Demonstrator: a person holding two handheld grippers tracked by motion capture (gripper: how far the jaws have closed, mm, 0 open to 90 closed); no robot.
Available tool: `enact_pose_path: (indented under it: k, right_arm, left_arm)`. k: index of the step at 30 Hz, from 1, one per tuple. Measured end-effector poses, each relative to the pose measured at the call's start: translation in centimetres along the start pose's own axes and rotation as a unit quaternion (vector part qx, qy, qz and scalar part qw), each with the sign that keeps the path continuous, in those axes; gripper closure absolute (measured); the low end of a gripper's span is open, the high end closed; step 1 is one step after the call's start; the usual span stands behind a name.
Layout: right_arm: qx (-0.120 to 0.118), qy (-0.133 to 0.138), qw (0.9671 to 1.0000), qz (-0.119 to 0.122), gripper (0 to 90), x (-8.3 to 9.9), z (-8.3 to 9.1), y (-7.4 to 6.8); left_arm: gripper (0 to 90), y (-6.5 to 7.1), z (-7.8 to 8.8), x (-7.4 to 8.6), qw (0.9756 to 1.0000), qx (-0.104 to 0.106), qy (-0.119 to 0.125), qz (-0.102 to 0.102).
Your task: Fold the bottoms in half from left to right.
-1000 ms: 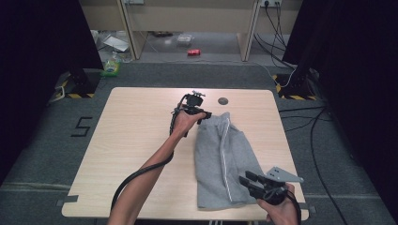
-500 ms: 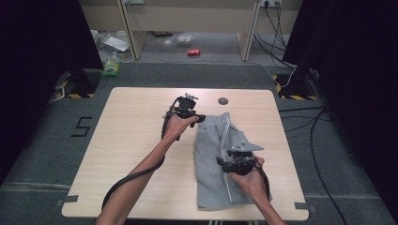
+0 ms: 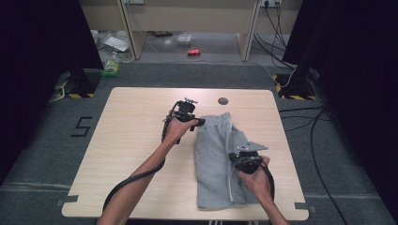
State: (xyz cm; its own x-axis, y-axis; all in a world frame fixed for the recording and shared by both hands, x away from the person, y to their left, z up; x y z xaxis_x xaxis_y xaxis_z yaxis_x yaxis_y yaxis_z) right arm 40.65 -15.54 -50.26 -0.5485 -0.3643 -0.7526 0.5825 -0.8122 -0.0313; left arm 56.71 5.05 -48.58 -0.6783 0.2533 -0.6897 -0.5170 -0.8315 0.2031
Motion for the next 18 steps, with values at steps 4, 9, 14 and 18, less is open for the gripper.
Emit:
enact_pose_path:
  k: [4, 9, 14, 18]
  right_arm:
    - [0.022, 0.009, 0.9992, -0.031, 87.5, 1.7, 2.1, 3.1]
    - [0.026, -0.007, 0.9966, -0.078, 86.9, 4.0, 2.1, 5.8]
    - [0.029, -0.003, 0.9955, -0.09, 65.1, 3.7, 2.6, 5.9]
    - [0.025, -0.008, 0.9968, -0.076, 49.0, 4.0, 3.8, 4.0]
  left_arm:
    - [43.8, -0.2, -0.1, 0.1, 1.0, -0.003, -0.001, 0.005]
    - [43.0, 0.0, -0.7, 0.2, 0.9999, -0.006, -0.005, 0.008]
    - [41.9, 0.2, -1.3, 0.3, 0.9999, -0.006, -0.009, 0.011]
    - [40.7, 0.0, -1.4, 0.4, 0.9998, -0.009, -0.01, 0.014]
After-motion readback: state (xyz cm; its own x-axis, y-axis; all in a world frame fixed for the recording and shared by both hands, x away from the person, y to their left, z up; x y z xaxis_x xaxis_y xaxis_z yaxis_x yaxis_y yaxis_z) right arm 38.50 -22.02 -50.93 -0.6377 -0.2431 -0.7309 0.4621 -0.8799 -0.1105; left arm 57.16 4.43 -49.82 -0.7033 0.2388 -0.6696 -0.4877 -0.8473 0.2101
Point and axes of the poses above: each handheld gripper's, and its own axes: z roughly backward along the jaws, x roughly out of its underside, y roughly to its right, the point moved 5 cm from there along -z, roughly forward along the jaws, and after that the axes turned 1 degree about z, right-handed, at the moved point
